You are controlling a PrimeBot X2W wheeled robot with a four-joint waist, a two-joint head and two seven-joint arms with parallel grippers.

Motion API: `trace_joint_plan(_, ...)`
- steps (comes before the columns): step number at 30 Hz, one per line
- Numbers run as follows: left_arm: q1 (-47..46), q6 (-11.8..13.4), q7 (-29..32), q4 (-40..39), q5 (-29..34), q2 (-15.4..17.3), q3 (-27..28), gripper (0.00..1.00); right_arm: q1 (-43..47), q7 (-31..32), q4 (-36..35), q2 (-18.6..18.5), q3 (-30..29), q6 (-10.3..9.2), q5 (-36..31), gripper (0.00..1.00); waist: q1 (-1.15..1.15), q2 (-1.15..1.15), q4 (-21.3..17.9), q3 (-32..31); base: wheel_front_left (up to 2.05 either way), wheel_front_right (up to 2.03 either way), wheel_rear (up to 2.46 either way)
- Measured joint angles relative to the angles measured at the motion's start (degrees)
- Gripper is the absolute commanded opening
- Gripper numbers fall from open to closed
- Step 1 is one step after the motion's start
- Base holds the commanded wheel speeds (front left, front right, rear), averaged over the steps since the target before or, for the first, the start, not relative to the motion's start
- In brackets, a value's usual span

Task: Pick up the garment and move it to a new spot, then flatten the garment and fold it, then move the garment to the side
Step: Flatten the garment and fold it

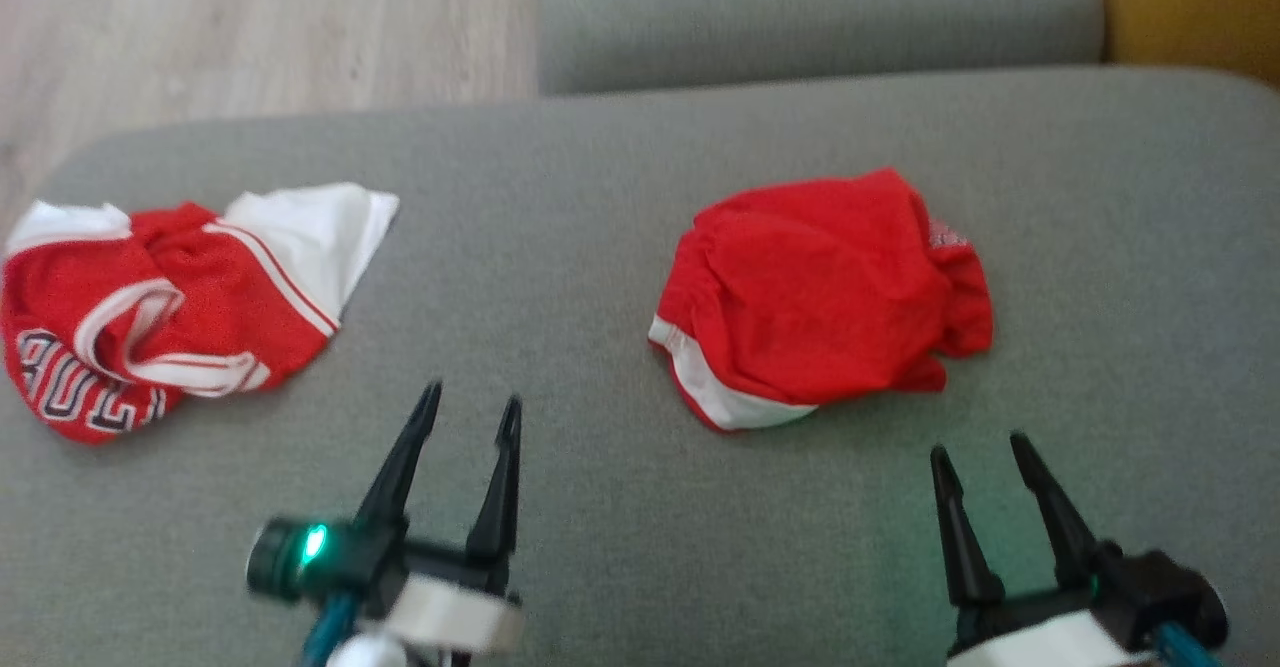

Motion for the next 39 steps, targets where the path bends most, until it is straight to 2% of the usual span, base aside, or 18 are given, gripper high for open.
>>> trace_joint_plan(5, -10.3, -2.2, 0.0, 5.1, 0.2, -0.2, -1.5, 1.0, -4.2, 0.0, -0.4, 0.0, 0.2, 0.0, -0.7, 1.0, 0.01, 0.0, -0.9, 4.9, 0.0, 0.0, 0.0)
trace_joint_plan(12, -19.6, -4.1, 0.0, 14.0, 0.6, -0.2, -3.8, 1.0, -7.4, 0.0, -0.9, -0.1, 1.0, 0.0, -0.9, 1.0, 0.01, 0.0, -2.1, 10.3, 0.0, 0.0, 0.0)
trace_joint_plan(16, -25.1, -4.2, 0.0, 19.7, -0.2, 0.2, -6.0, 1.0, -8.8, 0.0, -0.9, -0.1, 1.5, 0.0, -0.9, 1.0, 0.01, 0.0, -3.0, 13.0, 0.0, 0.0, 0.0)
trace_joint_plan(22, -32.2, -4.6, 0.0, 27.3, -8.6, 2.9, -19.2, 1.0, -11.2, 0.0, -0.9, -0.1, 1.9, 0.0, -0.9, 1.0, 0.01, 0.0, -5.1, 15.7, 0.0, 0.0, 0.0)
trace_joint_plan(25, -34.3, -4.6, 0.0, 29.4, -12.6, 5.5, -24.6, 1.0, -11.7, 0.0, -0.9, -0.1, 2.1, 0.0, -0.9, 1.0, 0.0, 0.0, -6.4, 16.5, 0.0, 0.0, 0.0)
trace_joint_plan(29, -36.2, -4.6, 0.0, 29.6, -16.9, 7.9, -28.7, 1.0, -11.8, 0.0, -1.0, -0.1, 2.1, 0.0, -0.2, 1.0, 0.0, 0.0, -7.9, 17.1, 0.0, 0.0, 0.0)
trace_joint_plan(35, -36.9, -4.6, 0.0, 29.2, -19.3, 9.7, -32.5, 1.0, -11.8, 0.0, -1.0, -0.1, 2.4, 0.0, 0.8, 1.0, -0.01, 0.0, -9.5, 17.3, 0.0, 0.0, 0.0)
trace_joint_plan(36, -36.9, -4.6, 0.0, 28.8, -19.7, 10.1, -33.4, 0.89, -11.8, 0.0, -1.0, -0.1, 2.4, 0.0, 1.0, 1.0, -0.01, 0.0, -9.7, 17.3, 0.0, 0.0, 0.0)
trace_joint_plan(38, -37.0, -4.6, 0.0, 27.5, -20.8, 10.7, -35.0, 0.03, -11.8, 0.0, -0.9, -0.1, 2.7, 0.0, 1.3, 1.0, 0.0, 0.0, -10.2, 17.2, 0.0, 0.0, 0.0)
trace_joint_plan(39, -37.0, -4.6, 0.0, 26.7, -21.1, 11.1, -36.1, 0.0, -11.8, 0.0, -0.8, -0.1, 2.9, 0.0, 1.3, 1.0, 0.0, 0.0, -10.4, 17.0, 0.0, 0.0, 0.0)
